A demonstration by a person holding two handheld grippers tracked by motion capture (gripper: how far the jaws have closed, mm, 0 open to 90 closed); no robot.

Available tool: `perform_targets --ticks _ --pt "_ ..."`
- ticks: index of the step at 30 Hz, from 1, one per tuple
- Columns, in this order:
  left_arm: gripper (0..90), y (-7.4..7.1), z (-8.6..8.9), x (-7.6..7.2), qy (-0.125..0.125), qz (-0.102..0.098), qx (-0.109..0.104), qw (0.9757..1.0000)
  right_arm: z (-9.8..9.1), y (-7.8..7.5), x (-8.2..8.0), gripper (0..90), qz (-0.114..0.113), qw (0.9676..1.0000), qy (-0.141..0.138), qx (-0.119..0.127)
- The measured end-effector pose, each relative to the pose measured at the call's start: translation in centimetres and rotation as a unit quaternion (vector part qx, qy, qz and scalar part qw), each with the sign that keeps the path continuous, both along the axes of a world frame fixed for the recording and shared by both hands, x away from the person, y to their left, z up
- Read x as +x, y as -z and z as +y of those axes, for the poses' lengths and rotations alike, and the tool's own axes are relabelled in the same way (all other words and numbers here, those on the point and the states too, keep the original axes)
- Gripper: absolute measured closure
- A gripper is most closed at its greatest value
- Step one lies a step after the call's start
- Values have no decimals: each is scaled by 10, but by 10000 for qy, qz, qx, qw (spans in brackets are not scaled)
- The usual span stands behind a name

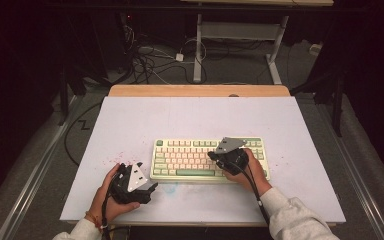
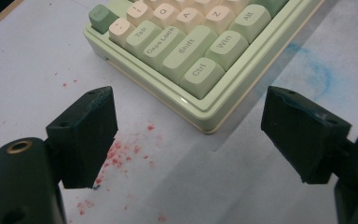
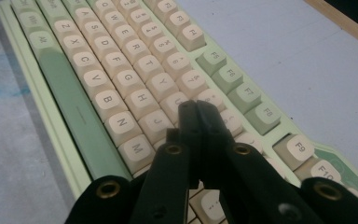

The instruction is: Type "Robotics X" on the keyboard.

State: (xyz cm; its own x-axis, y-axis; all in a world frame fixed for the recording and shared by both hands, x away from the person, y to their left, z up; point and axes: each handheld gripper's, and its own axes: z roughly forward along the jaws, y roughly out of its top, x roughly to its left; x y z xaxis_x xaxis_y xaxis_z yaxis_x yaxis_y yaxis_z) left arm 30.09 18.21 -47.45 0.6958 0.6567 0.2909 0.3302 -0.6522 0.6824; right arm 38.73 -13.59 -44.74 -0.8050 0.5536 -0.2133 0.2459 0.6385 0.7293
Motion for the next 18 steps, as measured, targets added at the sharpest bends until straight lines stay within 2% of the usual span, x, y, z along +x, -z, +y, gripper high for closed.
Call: perform_targets --ticks 8,18 --pt "173 0 0 0 6 15 6 10000 8 4 7 900 85 9999 32 -107" --pt "173 1 -1 1 9 37 37 10000 14 6 11 900 82 9997 35 -219"
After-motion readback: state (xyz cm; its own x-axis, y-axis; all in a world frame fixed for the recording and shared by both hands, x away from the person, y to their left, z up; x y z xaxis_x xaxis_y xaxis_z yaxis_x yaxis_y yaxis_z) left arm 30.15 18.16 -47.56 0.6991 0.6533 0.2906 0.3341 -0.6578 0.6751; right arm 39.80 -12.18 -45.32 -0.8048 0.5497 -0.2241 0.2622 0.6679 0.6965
